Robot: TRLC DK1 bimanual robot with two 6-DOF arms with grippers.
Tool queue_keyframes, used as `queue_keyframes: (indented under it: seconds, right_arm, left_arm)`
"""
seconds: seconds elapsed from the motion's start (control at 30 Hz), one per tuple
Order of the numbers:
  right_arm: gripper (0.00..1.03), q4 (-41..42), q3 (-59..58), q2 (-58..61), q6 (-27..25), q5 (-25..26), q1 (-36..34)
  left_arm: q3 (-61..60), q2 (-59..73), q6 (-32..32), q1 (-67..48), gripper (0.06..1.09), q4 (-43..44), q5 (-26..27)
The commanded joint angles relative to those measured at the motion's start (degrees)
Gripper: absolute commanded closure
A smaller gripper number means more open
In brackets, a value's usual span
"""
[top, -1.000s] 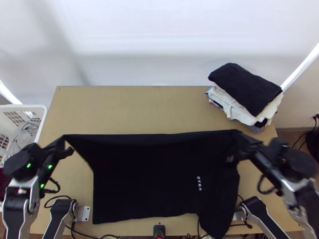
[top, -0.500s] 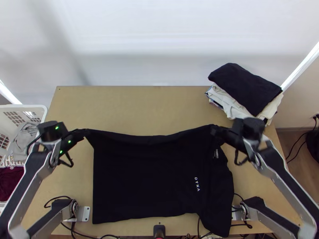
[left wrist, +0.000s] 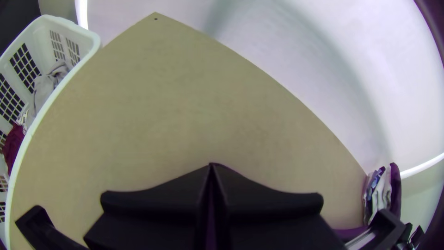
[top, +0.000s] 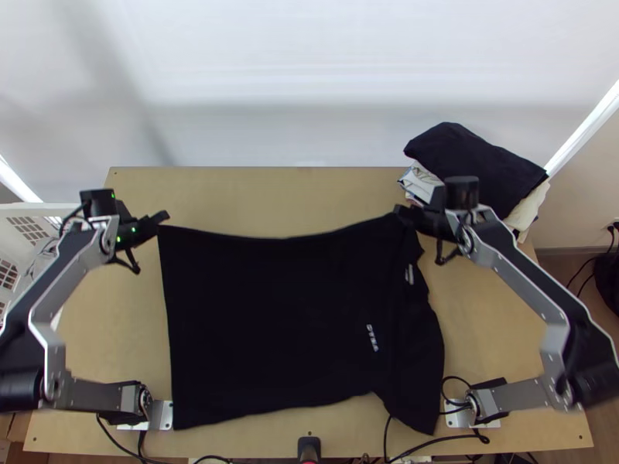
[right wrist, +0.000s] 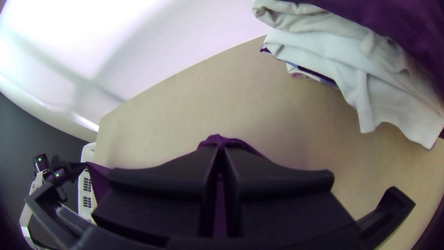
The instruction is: Fold the t-shirt
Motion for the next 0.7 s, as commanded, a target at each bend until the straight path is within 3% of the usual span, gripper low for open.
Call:
queue_keyframes:
  seconds: [0.0,0.67]
  right_arm:
    - [1.0,-1.2,6.8,6.0,-0.5,0.1,0.3]
    - [1.0,-14.0,42.7,34.7,-1.2,3.0,0.2]
  left_arm:
    - [6.3,4.7,-0.4,1.4,1.05,-1.3,0.5]
    - [36.1,28.9,-3.6,3.2,1.05,-14.2,0.5]
